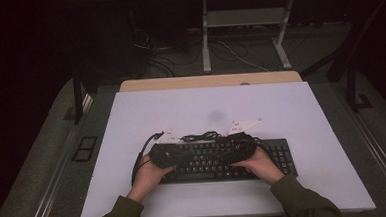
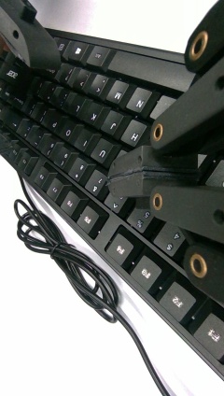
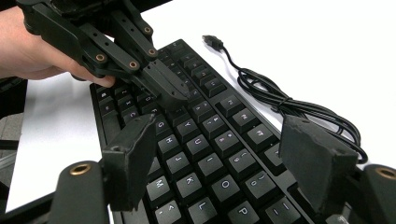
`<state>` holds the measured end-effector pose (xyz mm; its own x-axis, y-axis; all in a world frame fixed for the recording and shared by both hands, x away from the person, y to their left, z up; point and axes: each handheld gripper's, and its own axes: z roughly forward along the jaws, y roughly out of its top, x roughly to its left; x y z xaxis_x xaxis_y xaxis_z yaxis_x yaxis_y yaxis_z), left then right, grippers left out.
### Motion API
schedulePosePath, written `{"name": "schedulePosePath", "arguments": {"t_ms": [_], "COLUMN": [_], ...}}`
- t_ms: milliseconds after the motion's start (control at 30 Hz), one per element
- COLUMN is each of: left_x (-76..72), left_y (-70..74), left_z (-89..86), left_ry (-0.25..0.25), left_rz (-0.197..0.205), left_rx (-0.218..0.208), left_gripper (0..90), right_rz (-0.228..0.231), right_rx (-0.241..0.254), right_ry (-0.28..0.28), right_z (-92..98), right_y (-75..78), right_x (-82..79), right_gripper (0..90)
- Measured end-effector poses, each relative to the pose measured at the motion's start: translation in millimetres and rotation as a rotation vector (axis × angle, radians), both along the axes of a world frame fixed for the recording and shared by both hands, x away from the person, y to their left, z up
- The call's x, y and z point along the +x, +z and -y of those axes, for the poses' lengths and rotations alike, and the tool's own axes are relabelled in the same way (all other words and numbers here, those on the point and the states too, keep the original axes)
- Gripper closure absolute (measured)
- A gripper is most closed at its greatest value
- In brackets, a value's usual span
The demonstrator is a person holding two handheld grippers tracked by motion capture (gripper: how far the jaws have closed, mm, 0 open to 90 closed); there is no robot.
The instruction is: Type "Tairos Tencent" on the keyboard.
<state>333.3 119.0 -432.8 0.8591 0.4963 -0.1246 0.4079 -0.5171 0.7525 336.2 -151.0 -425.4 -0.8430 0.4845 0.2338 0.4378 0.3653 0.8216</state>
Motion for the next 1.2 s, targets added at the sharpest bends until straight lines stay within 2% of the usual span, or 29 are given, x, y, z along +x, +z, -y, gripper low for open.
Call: {"name": "schedulePosePath", "arguments": {"t_ms": [133,233,367,400,500,700,833,1067,1200], "left_x": [-1.0,-2.0,-3.6,-3.4,-4.8,-8.0,-11.8,-16.8,-20.6], "left_y": [2.4,3.5,4.5,5.6,7.0,7.0,6.7,9.0,10.5], "left_z": [-0.9,-1.8,-3.1,-4.4,-5.6,-10.2,-15.5,-23.1,-27.0], "left_ry": [0.006,0.017,0.033,0.028,0.036,0.052,0.052,0.068,0.066], "left_rz": [0.003,0.002,0.003,0.007,0.008,0.021,0.031,0.038,0.043], "left_rx": [-0.013,-0.021,-0.036,-0.028,-0.045,-0.069,-0.071,-0.098,-0.109], "left_gripper": [87.3,82.2,72.8,70.6,63.5,44.6,35.7,26.9,23.2], "right_rz": [-0.001,-0.001,-0.008,-0.009,-0.009,-0.003,-0.005,0.029,0.03], "right_rx": [0.0,0.001,0.004,0.006,0.013,0.016,0.011,-0.01,-0.011], "right_ry": [0.001,0.006,0.004,0.006,0.011,0.001,-0.005,-0.012,-0.033], "right_z": [0.8,1.7,3.7,4.5,7.1,14.3,19.1,24.4,33.3], "right_y": [-0.1,-1.2,-3.3,-3.6,-4.0,-3.2,-3.6,-3.9,-3.0], "right_x": [0.1,0.4,0.4,0.3,-0.1,-1.1,-2.8,-9.0,-11.6], "right_gripper": [27.2,27.2,27.2,27.2,27.2,27.0,23.4,18.4,17.8]}}
